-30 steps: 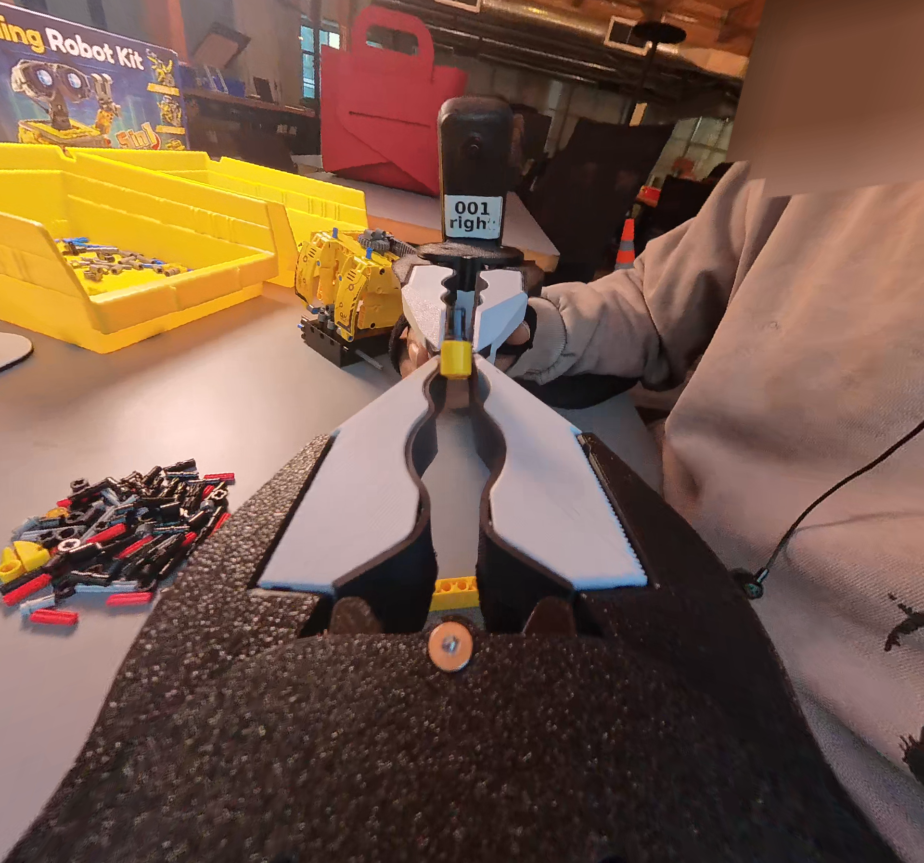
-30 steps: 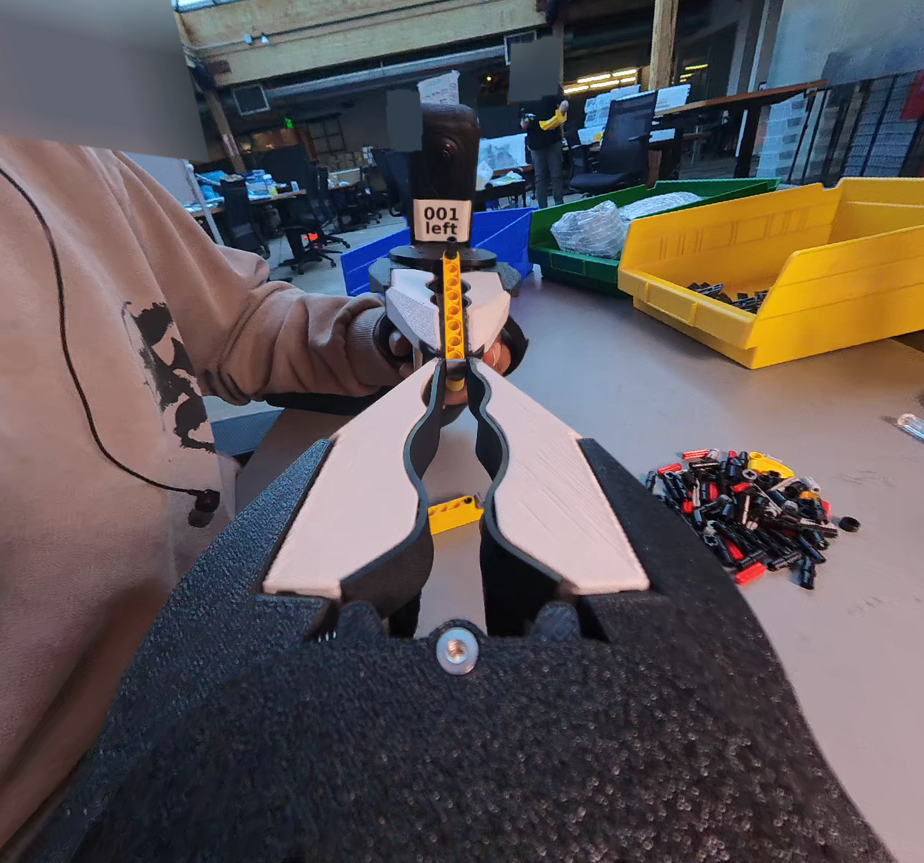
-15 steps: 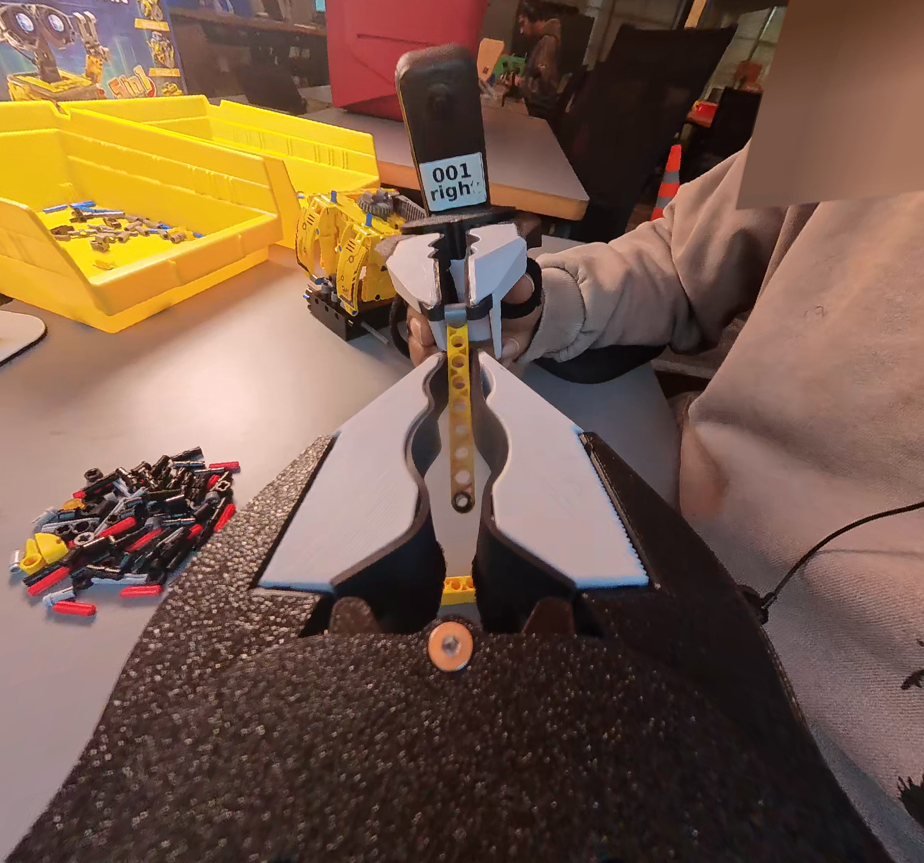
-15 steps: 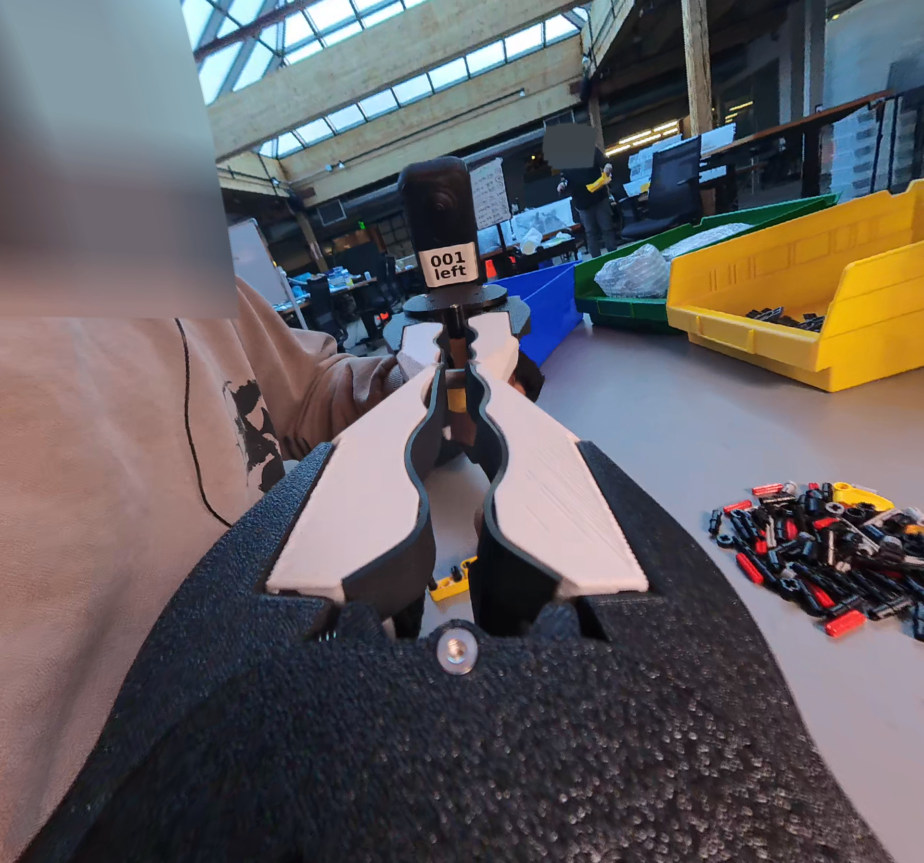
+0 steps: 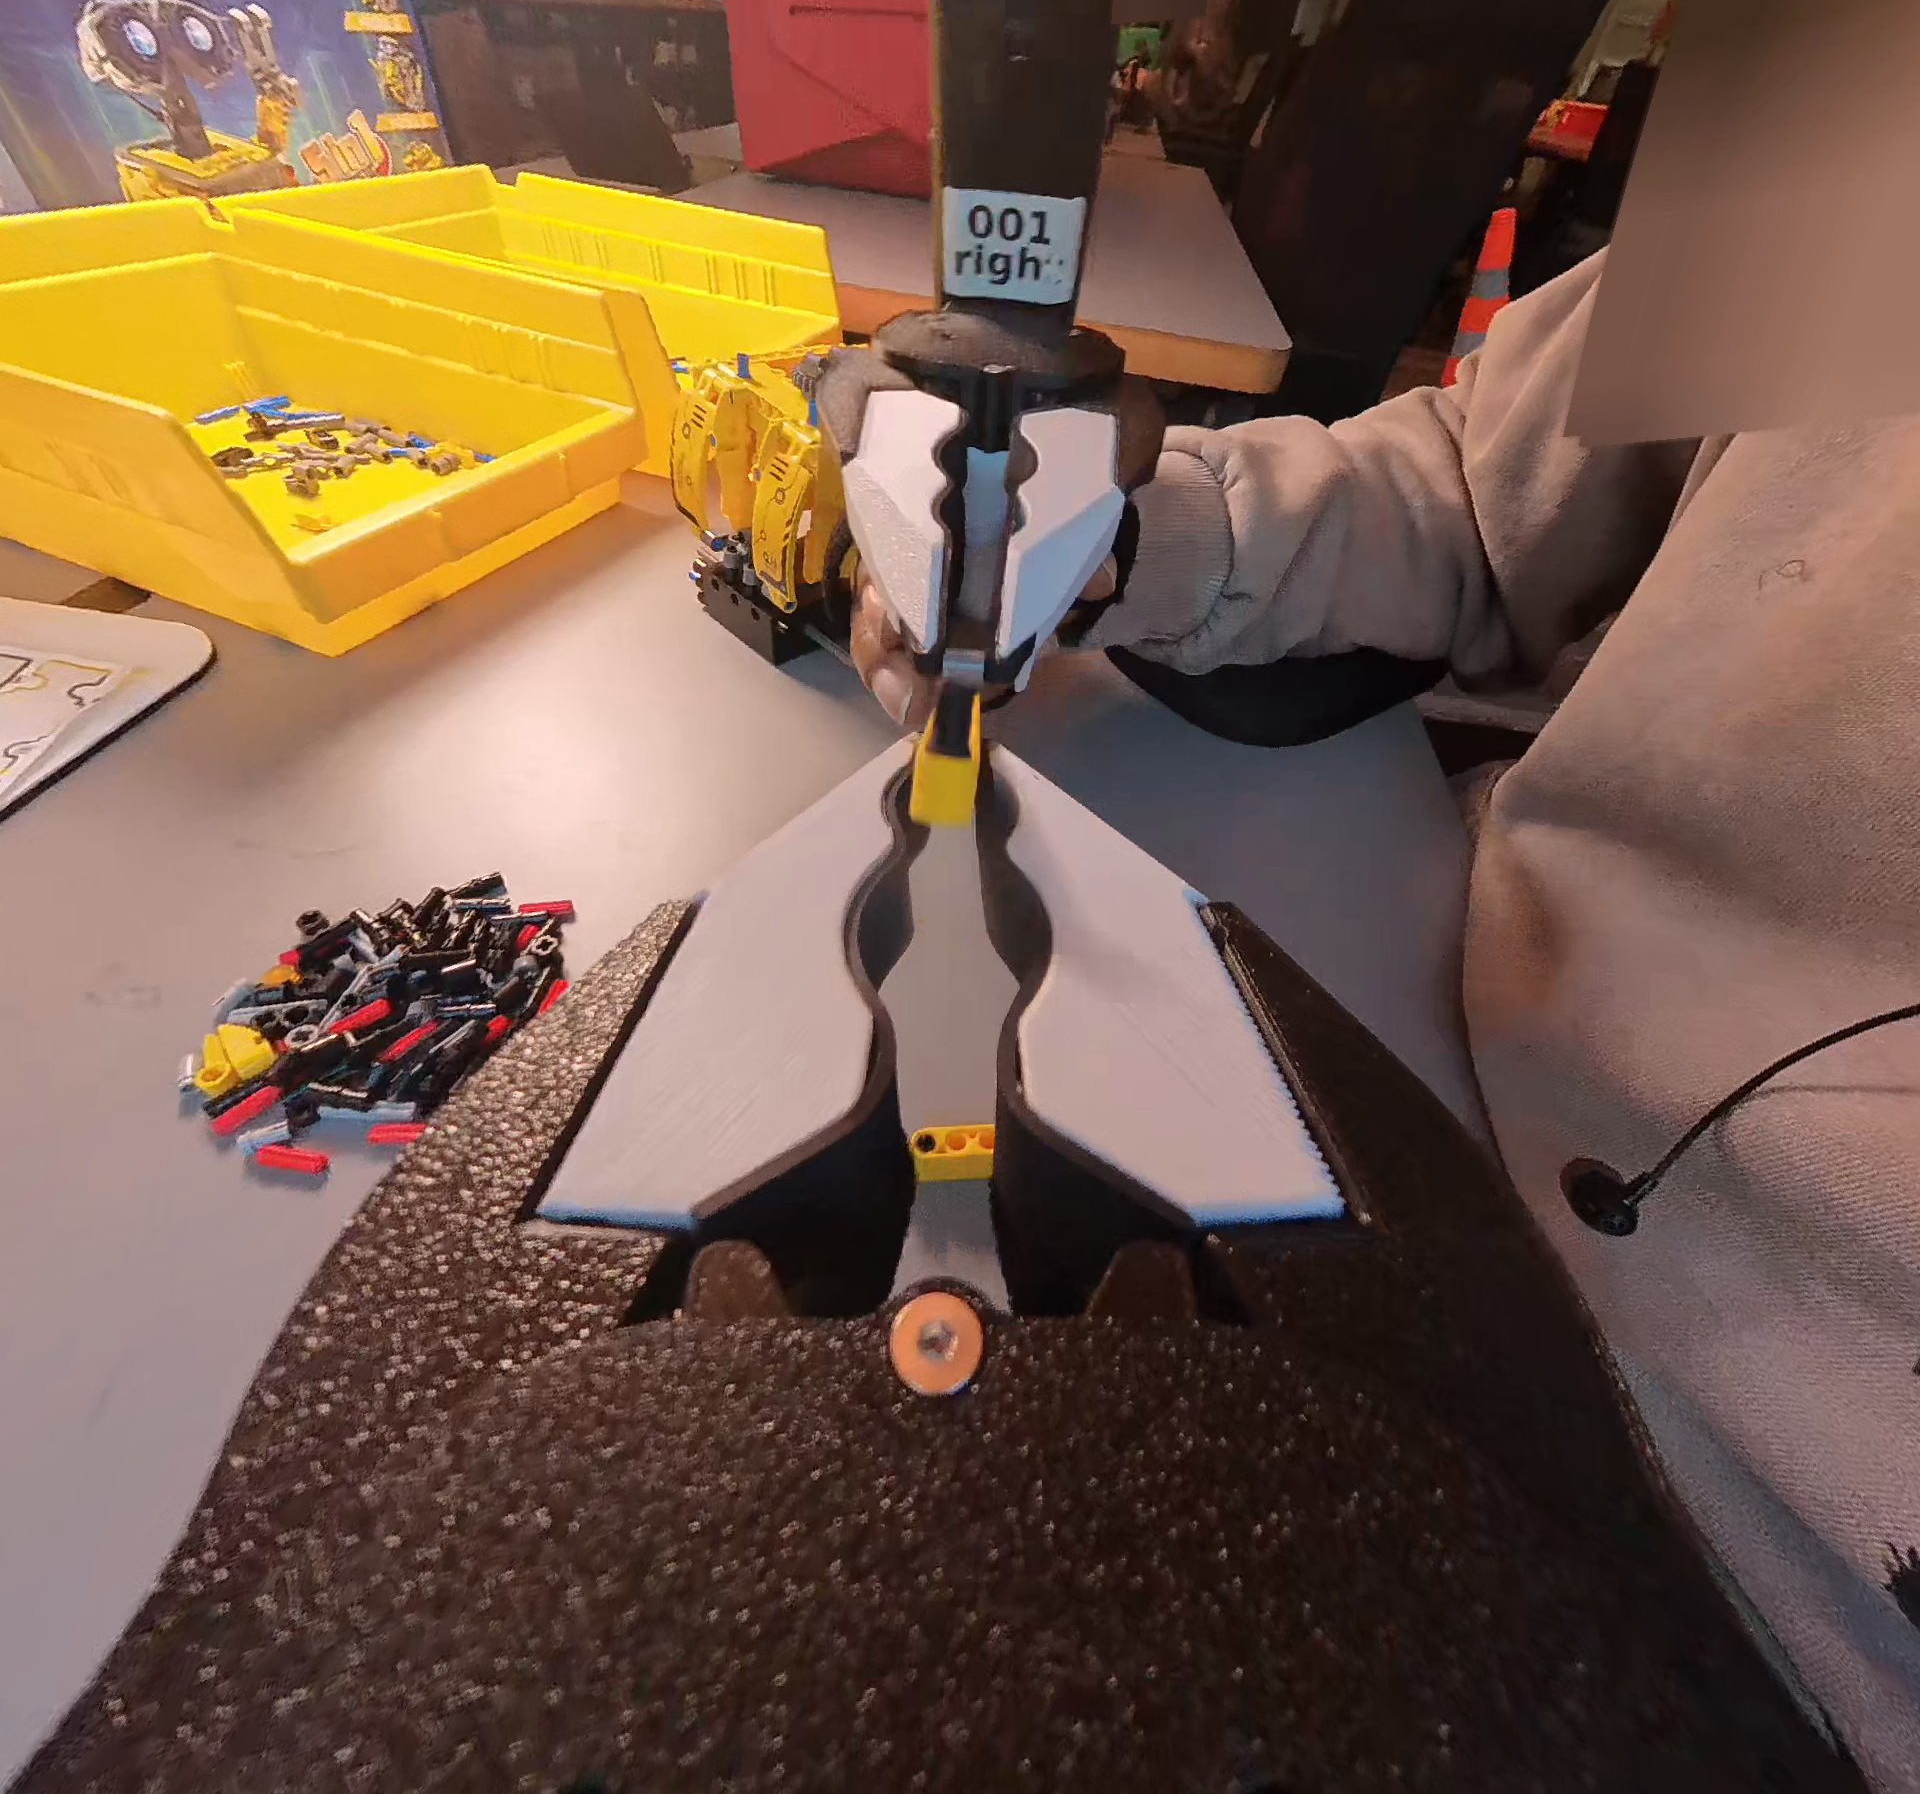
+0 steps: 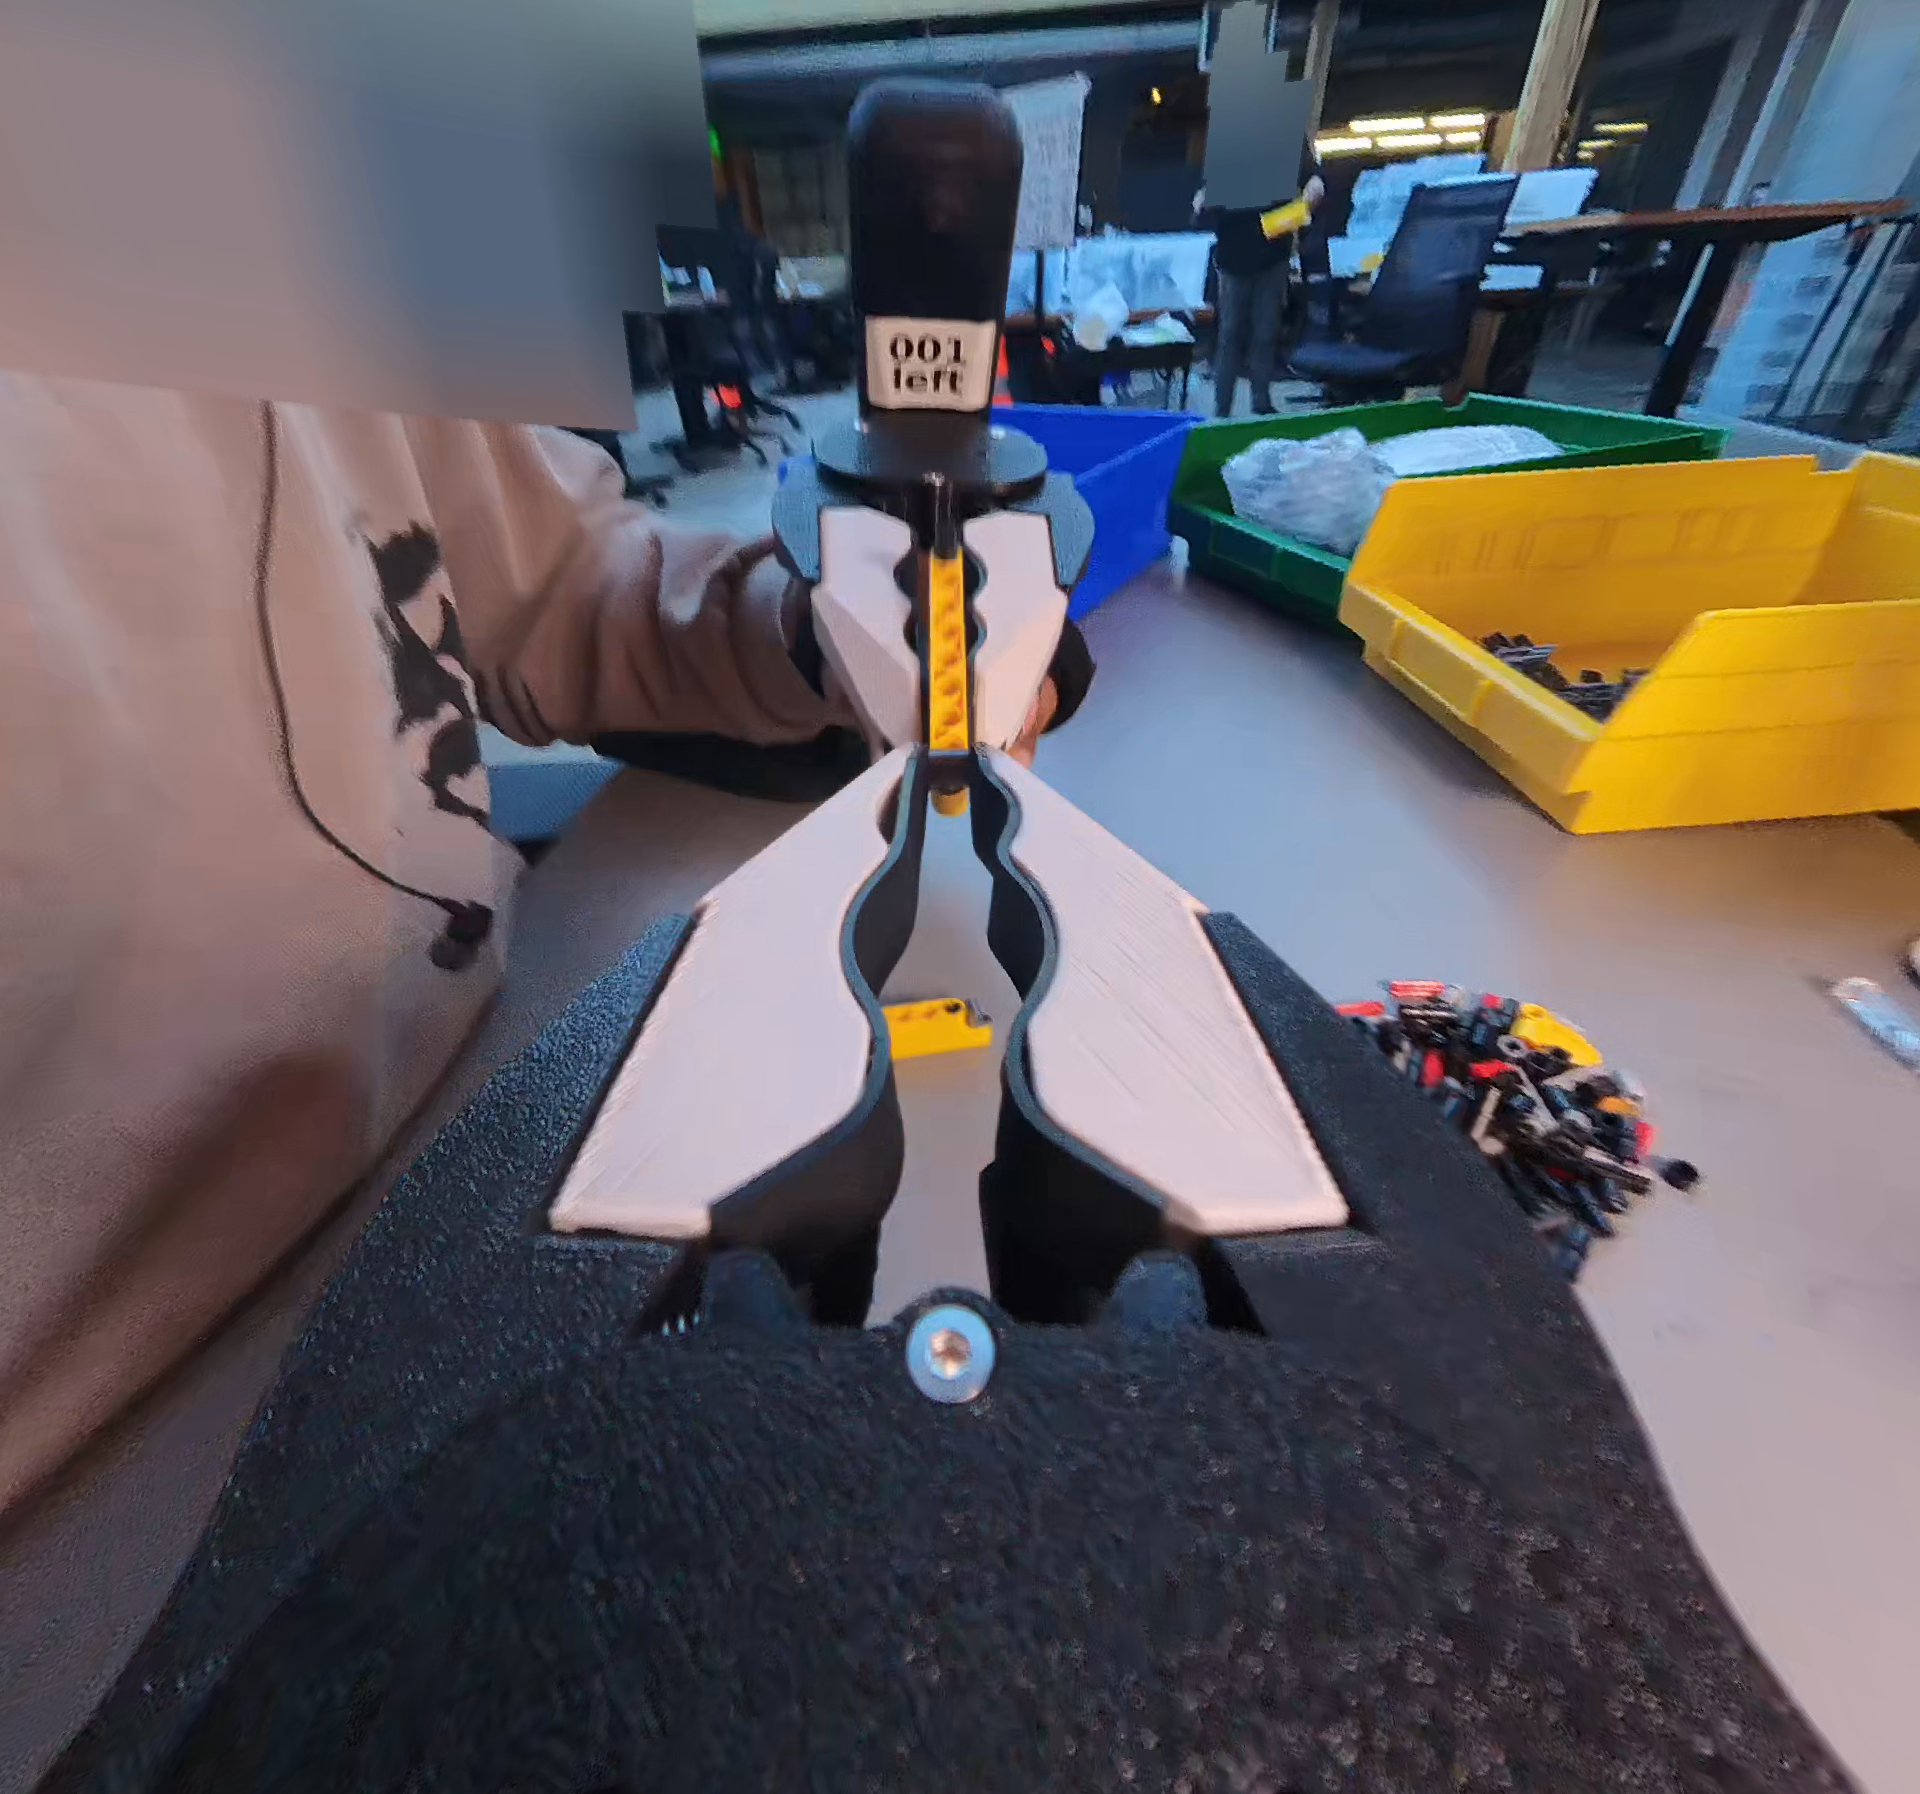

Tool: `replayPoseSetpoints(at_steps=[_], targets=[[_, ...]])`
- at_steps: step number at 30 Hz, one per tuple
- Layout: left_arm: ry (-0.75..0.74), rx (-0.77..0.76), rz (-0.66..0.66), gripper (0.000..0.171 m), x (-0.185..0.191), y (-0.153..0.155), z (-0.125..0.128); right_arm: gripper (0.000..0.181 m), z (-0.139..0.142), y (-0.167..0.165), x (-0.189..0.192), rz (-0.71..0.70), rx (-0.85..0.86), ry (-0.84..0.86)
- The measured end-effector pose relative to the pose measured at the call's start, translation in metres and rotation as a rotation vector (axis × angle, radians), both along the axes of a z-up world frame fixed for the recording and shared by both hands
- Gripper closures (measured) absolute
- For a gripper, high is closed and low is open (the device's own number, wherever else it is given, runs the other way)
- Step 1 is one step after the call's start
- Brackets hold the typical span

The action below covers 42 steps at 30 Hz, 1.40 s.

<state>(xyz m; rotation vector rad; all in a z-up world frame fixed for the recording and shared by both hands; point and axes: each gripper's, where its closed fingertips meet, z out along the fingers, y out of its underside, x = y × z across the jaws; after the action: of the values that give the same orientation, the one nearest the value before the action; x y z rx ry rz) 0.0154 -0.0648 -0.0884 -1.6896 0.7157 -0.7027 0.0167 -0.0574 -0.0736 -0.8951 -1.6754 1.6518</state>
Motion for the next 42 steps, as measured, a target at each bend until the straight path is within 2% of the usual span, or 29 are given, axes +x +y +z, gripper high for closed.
replayPoseSetpoints(at_steps=[2,4,7,10,13,15,19,20,21,22,24,27,28,29,32,34,36,42], targets=[[0.084,0.029,0.017,0.166,-0.002,0.001,-0.005,0.174,-0.007,-0.001,-0.001,-0.041,0.114,0.000],[0.229,0.116,0.072,0.166,-0.006,0.005,-0.008,0.174,-0.011,0.003,-0.003,-0.093,0.165,-0.005],[0.439,0.272,0.164,0.166,-0.016,0.010,-0.011,0.172,-0.016,0.010,-0.009,-0.157,0.095,-0.055],[0.626,0.395,0.234,0.167,-0.024,0.016,-0.015,0.162,-0.019,0.017,-0.016,-0.209,-0.013,-0.114],[0.740,0.493,0.272,0.166,-0.025,0.018,-0.014,0.164,-0.023,0.018,-0.022,-0.227,-0.089,-0.163],[0.811,0.543,0.298,0.166,-0.027,0.019,-0.013,0.171,-0.025,0.017,-0.023,-0.242,-0.076,-0.161],[0.859,0.596,0.325,0.166,-0.027,0.021,-0.012,0.172,-0.024,0.019,-0.024,-0.270,-0.042,-0.156],[0.823,0.572,0.301,0.171,-0.025,0.021,-0.015,0.172,-0.024,0.020,-0.023,-0.277,-0.015,-0.142],[0.731,0.508,0.281,0.169,-0.024,0.021,-0.019,0.173,-0.021,0.021,-0.022,-0.282,0.008,-0.121],[0.603,0.405,0.245,0.158,-0.023,0.020,-0.023,0.173,-0.018,0.023,-0.020,-0.282,0.028,-0.096],[0.269,0.169,0.144,0.142,-0.020,0.015,-0.021,0.173,-0.011,0.024,-0.015,-0.275,0.098,-0.042],[-0.360,-0.120,-0.053,0.139,-0.023,0.003,0.015,0.174,-0.004,0.016,-0.007,-0.246,0.218,0.036],[-0.524,-0.185,-0.105,0.139,-0.027,0.001,0.026,0.174,-0.002,0.013,-0.006,-0.242,0.249,0.056],[-0.618,-0.242,-0.123,0.139,-0.030,0.002,0.029,0.174,-0.002,0.011,-0.005,-0.238,0.282,0.068],[-0.621,-0.366,-0.155,0.141,-0.014,0.002,0.013,0.174,-0.002,0.000,-0.005,-0.236,0.375,0.103],[-0.618,-0.411,-0.208,0.152,0.001,-0.003,0.010,0.174,-0.006,-0.004,-0.007,-0.241,0.434,0.107],[-0.623,-0.422,-0.213,0.163,0.007,-0.004,0.009,0.174,-0.007,-0.007,-0.008,-0.244,0.463,0.112],[-0.719,-0.409,-0.208,0.166,0.004,-0.002,0.021,0.175,0.003,-0.005,-0.010,-0.306,0.497,0.156]])
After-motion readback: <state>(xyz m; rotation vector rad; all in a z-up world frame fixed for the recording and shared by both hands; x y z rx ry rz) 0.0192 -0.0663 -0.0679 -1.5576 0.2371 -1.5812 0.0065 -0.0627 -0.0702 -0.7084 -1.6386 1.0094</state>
